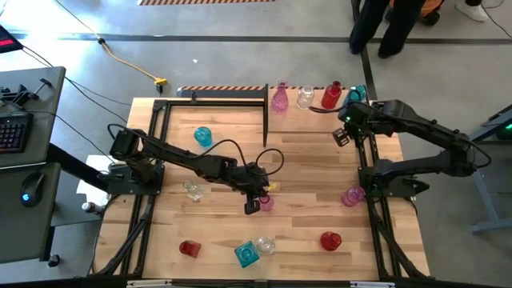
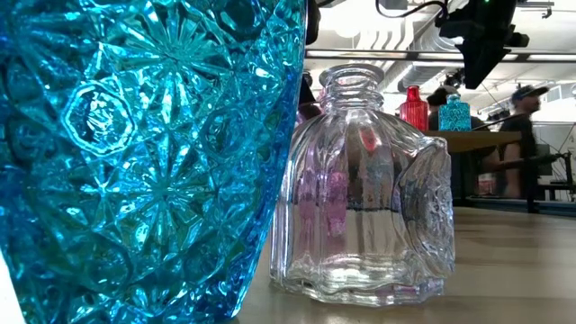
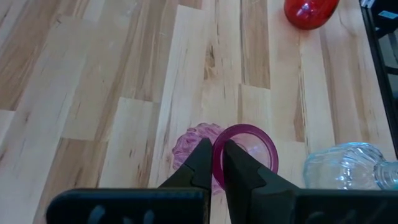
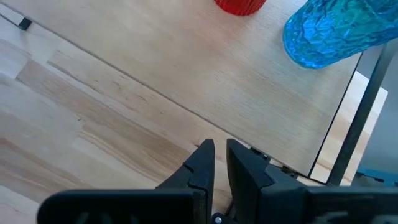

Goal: Sort vases onto shelf
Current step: Put the left pink vase on the shelf aligned with the other pink vase

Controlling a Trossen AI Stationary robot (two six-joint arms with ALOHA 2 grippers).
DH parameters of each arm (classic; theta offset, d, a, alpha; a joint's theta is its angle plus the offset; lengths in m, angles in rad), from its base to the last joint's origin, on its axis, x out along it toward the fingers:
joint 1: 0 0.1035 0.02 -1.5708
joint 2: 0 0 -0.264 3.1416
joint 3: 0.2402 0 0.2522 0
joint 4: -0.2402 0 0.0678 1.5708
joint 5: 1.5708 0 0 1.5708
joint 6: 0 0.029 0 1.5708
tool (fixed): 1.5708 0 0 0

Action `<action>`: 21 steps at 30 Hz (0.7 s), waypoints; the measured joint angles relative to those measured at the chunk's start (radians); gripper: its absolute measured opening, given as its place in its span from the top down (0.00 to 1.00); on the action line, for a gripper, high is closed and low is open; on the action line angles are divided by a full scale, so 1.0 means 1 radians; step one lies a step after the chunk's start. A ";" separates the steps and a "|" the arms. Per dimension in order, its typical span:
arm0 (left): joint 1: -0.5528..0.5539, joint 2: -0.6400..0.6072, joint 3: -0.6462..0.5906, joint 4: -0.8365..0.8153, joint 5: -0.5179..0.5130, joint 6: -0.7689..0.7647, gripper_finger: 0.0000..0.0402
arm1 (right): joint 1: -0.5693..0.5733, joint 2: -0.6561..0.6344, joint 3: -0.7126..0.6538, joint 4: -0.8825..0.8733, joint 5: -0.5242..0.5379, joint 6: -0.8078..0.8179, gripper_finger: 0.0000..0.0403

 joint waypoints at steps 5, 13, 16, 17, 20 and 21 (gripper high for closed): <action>0.000 0.000 0.014 -0.018 0.001 0.010 0.99 | 0.028 0.000 0.000 0.000 -0.004 0.007 0.93; 0.000 0.001 0.069 -0.071 0.001 0.036 0.99 | 0.079 0.000 0.000 0.000 -0.052 0.038 0.93; 0.000 0.001 0.083 -0.084 0.001 0.043 0.99 | 0.099 0.000 0.000 0.001 -0.059 0.061 0.93; 0.000 0.000 0.087 -0.086 0.001 0.044 0.99 | 0.105 0.000 0.000 0.001 -0.064 0.063 0.93; 0.000 0.000 0.101 -0.107 0.001 0.045 0.99 | 0.120 0.000 0.000 0.001 -0.090 0.062 0.93; 0.000 0.000 0.107 -0.109 0.001 0.045 0.99 | 0.125 0.000 0.000 0.001 -0.097 0.062 0.93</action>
